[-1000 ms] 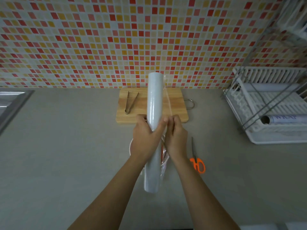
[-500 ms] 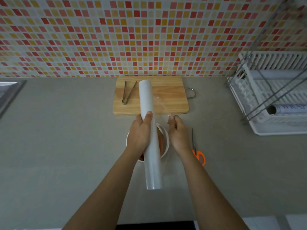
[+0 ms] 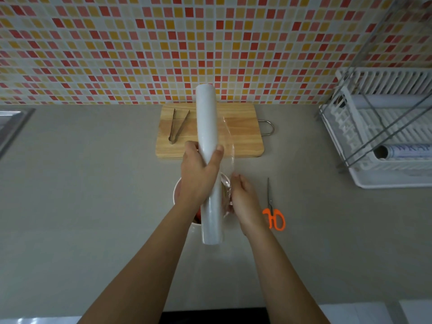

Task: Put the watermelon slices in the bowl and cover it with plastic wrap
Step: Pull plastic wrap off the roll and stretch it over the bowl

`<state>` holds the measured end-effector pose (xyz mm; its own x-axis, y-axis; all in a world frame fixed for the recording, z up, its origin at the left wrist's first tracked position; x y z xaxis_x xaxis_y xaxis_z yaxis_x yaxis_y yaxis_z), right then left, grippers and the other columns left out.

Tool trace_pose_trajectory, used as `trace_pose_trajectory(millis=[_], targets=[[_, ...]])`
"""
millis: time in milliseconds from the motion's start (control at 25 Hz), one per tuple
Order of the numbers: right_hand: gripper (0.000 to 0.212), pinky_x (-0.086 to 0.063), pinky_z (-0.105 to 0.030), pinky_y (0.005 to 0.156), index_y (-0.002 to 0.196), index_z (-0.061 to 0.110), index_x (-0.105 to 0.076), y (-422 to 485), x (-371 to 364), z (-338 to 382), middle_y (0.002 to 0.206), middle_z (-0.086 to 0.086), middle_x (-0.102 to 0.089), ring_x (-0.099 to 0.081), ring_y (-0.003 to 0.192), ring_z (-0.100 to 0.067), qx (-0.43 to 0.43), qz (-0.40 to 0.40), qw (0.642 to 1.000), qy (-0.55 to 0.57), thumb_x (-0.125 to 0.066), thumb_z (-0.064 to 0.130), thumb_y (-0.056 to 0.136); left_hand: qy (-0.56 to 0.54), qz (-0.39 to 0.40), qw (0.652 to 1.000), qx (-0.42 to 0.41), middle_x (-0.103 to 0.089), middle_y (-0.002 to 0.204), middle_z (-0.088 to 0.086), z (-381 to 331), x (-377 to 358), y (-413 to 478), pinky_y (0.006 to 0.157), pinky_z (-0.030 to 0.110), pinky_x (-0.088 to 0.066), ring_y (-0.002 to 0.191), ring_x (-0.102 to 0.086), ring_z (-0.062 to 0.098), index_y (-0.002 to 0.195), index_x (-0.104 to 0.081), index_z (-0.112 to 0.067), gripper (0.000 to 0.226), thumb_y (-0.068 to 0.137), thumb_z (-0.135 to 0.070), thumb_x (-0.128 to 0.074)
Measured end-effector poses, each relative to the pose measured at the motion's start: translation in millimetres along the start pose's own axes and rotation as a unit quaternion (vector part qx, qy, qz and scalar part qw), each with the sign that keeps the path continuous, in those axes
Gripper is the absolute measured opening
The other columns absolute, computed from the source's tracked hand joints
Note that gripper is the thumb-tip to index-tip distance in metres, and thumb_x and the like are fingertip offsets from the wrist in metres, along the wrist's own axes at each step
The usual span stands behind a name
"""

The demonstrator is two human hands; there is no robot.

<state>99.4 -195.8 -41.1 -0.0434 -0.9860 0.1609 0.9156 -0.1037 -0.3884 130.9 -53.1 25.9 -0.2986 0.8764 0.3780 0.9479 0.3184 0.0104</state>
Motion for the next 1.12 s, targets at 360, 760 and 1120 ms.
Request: trace_pose_trajectory(millis=[360, 760, 1120], targets=[[0.026, -0.028, -0.013, 0.045, 0.077, 0.012, -0.04, -10, 22, 19, 0.056, 0.011, -0.041, -0.044, 0.049, -0.001, 0.168, -0.178, 0.963, -0.116, -0.031, 0.02, 0.101, 0.175, -0.021, 0.983, -0.045, -0.059, 0.089, 0.01, -8, -11, 2, 0.061, 0.033, -0.038, 0.075, -0.056, 0.026, 0.102, -0.044, -0.012, 0.043, 0.092, -0.053, -0.04], [0.03, -0.047, -0.027, 0.06, 0.075, 0.022, -0.039, 8, 25, -2, 0.064, -0.003, -0.054, -0.059, 0.063, -0.012, 0.091, -0.135, 0.985, -0.064, -0.026, 0.032, 0.1, 0.131, -0.017, 0.991, -0.021, -0.06, 0.096, 0.011, 1, -16, 3, 0.067, 0.034, -0.04, 0.082, -0.056, 0.028, 0.111, -0.044, -0.011, 0.044, 0.092, -0.051, -0.043], [0.024, -0.03, -0.014, 0.044, 0.081, 0.017, -0.039, 3, 35, 23, 0.055, 0.009, -0.042, -0.04, 0.049, -0.003, 0.151, -0.194, 0.959, -0.144, -0.031, 0.026, 0.1, 0.166, -0.033, 0.984, -0.059, -0.058, 0.09, 0.008, -20, -18, 6, 0.063, 0.031, -0.037, 0.076, -0.054, 0.024, 0.109, -0.046, -0.008, 0.042, 0.094, -0.047, -0.042]])
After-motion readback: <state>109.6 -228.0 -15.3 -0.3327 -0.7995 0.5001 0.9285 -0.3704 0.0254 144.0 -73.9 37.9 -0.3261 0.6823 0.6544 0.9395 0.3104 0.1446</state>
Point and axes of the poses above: each hand's wrist, its own y-axis towards the middle knuckle, its own x-axis out of the back of the hand, z = x × y, the point moved 9 cm from there along y, towards the middle knuckle
